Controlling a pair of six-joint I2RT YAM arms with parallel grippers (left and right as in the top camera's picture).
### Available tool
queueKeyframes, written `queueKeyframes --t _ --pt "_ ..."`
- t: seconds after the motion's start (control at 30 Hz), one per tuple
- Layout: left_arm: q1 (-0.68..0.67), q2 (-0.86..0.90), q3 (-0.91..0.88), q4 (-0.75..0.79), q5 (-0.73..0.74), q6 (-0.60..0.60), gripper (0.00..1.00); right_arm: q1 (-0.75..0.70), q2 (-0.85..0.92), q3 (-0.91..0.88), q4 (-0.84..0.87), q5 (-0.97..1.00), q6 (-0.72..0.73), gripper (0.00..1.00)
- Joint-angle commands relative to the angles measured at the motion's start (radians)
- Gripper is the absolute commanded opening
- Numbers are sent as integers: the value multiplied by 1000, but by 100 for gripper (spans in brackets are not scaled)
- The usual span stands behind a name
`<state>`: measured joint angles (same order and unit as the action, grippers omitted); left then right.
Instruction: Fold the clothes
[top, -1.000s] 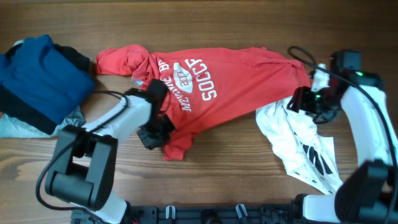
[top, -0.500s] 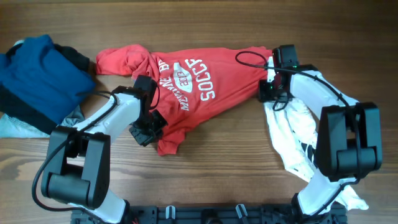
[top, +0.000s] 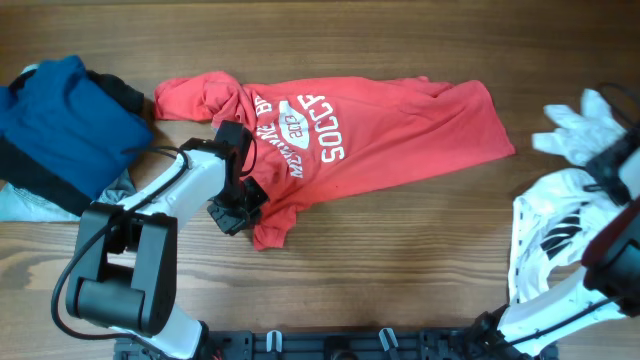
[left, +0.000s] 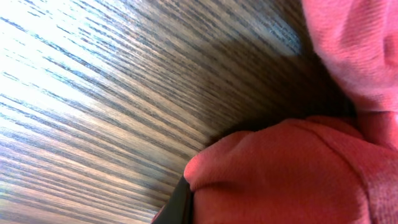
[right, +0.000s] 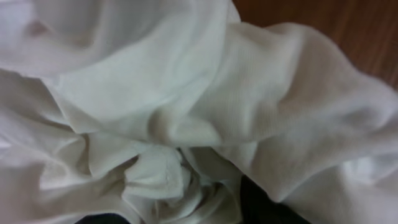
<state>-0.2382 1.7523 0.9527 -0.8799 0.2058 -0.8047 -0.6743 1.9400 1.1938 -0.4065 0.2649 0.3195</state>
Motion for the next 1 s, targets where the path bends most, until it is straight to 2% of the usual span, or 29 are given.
queueKeyframes --t 0.0,0.1,0.17,0.27,0.43,0.5,0.53,0.6,0.63,0.7,0.77,0.9,0.97 --pt "6 -13 -10 -9 -33 15 4 -82 15 23 -5 -113 47 52" --pt "6 -13 -10 -16 -33 15 4 -61 -5 46 26 -503 -82 59" --pt "6 -13 -10 -16 -32 15 5 -6 -54 77 -3 -649 -169 66" --pt "6 -13 -10 -16 -32 15 5 98 -145 83 -127 -660 -237 71" --pt "6 -13 -10 -24 -18 15 6 236 -146 27 -270 -492 -238 73" --pt "6 -13 -10 -59 111 16 8 272 -146 -3 -267 -485 -221 74" --pt "0 -13 -10 -117 266 80 14 286 -146 -11 -269 -485 -212 74" --pt "-6 -13 -10 -196 321 145 52 288 -146 -11 -268 -485 -212 74" --pt "-6 -17 -9 -230 328 154 55 288 -146 -11 -269 -485 -212 74" --pt "-8 -51 -9 -230 384 288 55 288 -146 -11 -273 -485 -212 74" --pt "-3 -106 -9 -224 335 324 56 288 -146 -11 -276 -485 -212 74" --pt "29 -171 -10 -184 -76 109 55 288 -146 -11 -286 -485 -212 75" --pt "29 -166 -18 -116 -109 89 49 288 -146 -11 -291 -485 -212 75"
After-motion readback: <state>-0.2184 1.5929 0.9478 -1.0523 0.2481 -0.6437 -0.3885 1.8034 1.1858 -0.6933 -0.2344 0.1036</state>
